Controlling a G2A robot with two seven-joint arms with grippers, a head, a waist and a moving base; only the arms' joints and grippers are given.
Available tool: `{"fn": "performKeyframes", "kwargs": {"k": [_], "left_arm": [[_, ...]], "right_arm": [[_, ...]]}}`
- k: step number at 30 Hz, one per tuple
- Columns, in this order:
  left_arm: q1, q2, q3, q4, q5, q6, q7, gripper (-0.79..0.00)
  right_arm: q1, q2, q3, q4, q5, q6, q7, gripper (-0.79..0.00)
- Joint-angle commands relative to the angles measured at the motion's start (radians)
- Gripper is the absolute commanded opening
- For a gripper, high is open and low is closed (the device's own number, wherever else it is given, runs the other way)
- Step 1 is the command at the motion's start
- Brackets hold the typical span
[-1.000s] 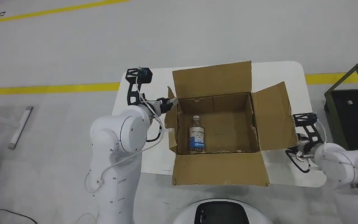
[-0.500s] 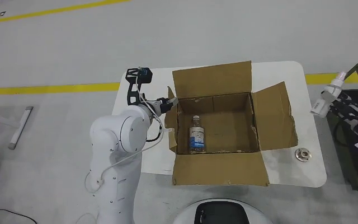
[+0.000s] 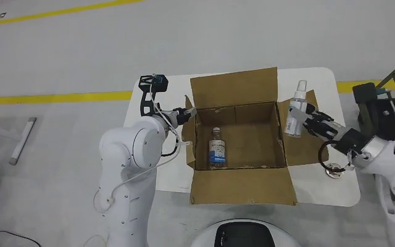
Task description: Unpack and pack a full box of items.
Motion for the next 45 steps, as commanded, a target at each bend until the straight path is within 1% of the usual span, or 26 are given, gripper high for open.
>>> {"fn": "performKeyframes", "kwargs": {"k": [1, 4, 6, 16, 19, 22, 25, 26, 27, 32, 36, 40, 44, 45], "left_arm": [[0.000, 0.000, 0.000, 0.000, 0.000, 0.000, 0.000, 0.000], [0.000, 0.000, 0.000, 0.000, 0.000, 0.000, 0.000, 0.000], [0.000, 0.000, 0.000, 0.000, 0.000, 0.000, 0.000, 0.000], [0.000, 0.000, 0.000, 0.000, 0.000, 0.000, 0.000, 0.000], [0.000, 0.000, 0.000, 0.000, 0.000, 0.000, 0.000, 0.000], [0.000, 0.000, 0.000, 0.000, 0.000, 0.000, 0.000, 0.000], [0.000, 0.000, 0.000, 0.000, 0.000, 0.000, 0.000, 0.000], [0.000, 0.000, 0.000, 0.000, 0.000, 0.000, 0.000, 0.000], [0.000, 0.000, 0.000, 0.000, 0.000, 0.000, 0.000, 0.000], [0.000, 0.000, 0.000, 0.000, 0.000, 0.000, 0.000, 0.000], [0.000, 0.000, 0.000, 0.000, 0.000, 0.000, 0.000, 0.000], [0.000, 0.000, 0.000, 0.000, 0.000, 0.000, 0.000, 0.000], [0.000, 0.000, 0.000, 0.000, 0.000, 0.000, 0.000, 0.000], [0.000, 0.000, 0.000, 0.000, 0.000, 0.000, 0.000, 0.000]], "right_arm": [[0.017, 0.001, -0.059, 0.030, -0.042, 0.007, 0.005, -0.785], [0.048, 0.003, -0.135, 0.080, -0.094, 0.022, 0.010, -0.785], [0.062, 0.005, -0.164, 0.106, -0.136, 0.026, 0.018, -0.785], [0.062, 0.005, -0.164, 0.106, -0.136, 0.026, 0.018, -0.785], [0.052, 0.008, -0.183, 0.113, -0.169, 0.018, 0.006, -0.785], [0.066, 0.006, -0.246, 0.141, -0.191, 0.033, -0.004, -0.785], [0.101, -0.001, -0.344, 0.198, -0.231, 0.053, -0.032, -0.785], [0.118, -0.002, -0.381, 0.223, -0.271, 0.059, -0.036, -0.785], [0.136, -0.004, -0.414, 0.247, -0.311, 0.074, -0.044, -0.785], [0.231, -0.023, -0.555, 0.370, -0.400, 0.192, -0.069, -0.785], [0.303, -0.036, -0.635, 0.453, -0.479, 0.287, -0.040, -0.785], [0.356, -0.048, -0.684, 0.510, -0.509, 0.341, -0.015, -0.785], [0.392, -0.058, -0.715, 0.553, -0.505, 0.356, 0.004, -0.785], [0.401, -0.060, -0.722, 0.563, -0.505, 0.356, 0.008, -0.763]]}}
